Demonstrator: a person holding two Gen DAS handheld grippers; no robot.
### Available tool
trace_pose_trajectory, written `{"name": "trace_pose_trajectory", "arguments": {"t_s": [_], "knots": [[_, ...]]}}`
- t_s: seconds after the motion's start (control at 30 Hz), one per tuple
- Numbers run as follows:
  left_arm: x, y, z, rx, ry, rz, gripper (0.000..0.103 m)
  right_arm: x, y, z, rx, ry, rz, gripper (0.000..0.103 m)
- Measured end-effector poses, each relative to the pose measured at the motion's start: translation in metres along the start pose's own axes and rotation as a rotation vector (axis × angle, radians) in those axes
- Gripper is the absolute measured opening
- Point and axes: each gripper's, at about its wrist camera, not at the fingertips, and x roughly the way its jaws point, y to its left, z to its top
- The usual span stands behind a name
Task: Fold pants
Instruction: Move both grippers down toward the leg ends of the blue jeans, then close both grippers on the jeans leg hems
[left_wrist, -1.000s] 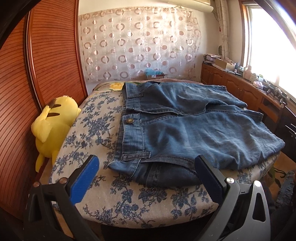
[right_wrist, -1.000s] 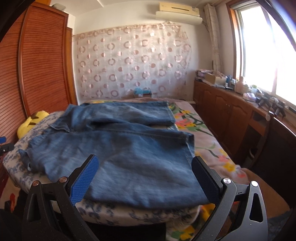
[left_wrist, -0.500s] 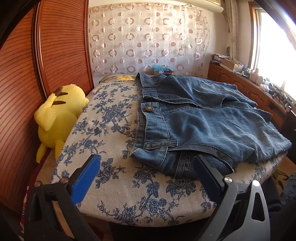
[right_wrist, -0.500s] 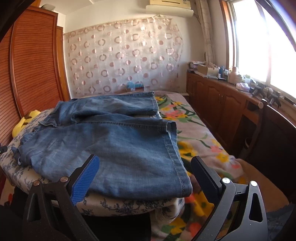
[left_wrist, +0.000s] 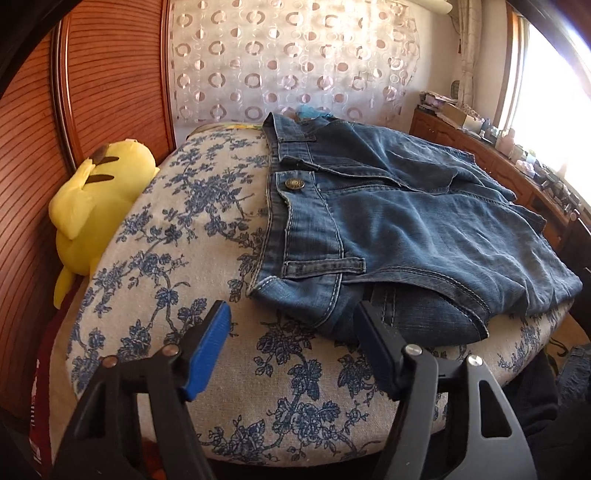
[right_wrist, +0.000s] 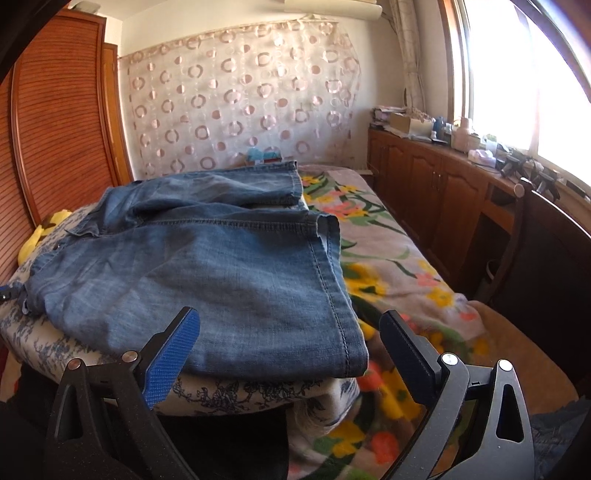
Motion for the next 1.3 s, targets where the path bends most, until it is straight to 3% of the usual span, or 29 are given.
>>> {"name": "trace_pose_trajectory", "arguments": {"t_s": [0.37,0.53,0.87,0.97,1.13,1.3], "knots": [[0.014,0.002,0.006,-0.002,0.015,-0.005,0.067,0.003,-0.011,-0.004,-0.01,0.041,0.007,0.097],[0.013,-0.002,0.007,0.001,0.01,-0.027,0.051,0.004,-0.021,-0.007,-0.006,0.073,0.007,0.095],[0.015,-0.002,0.01,-0.013,0.008,-0.066,0.038,0.018,-0.037,-0.012,0.055,0.138,0.077,0.081],[0.016,-0.004,0.011,-0.008,0.011,-0.076,0.034,0.021,-0.037,-0.015,0.066,0.155,0.093,0.071],[0.012,-0.006,0.012,-0.001,0.0,-0.092,0.021,0.022,-0.037,-0.017,0.078,0.163,0.084,0.037],[-0.002,-0.006,0.018,-0.007,-0.039,-0.122,0.011,0.018,-0.038,-0.011,0.064,0.14,0.092,0.014]]}}
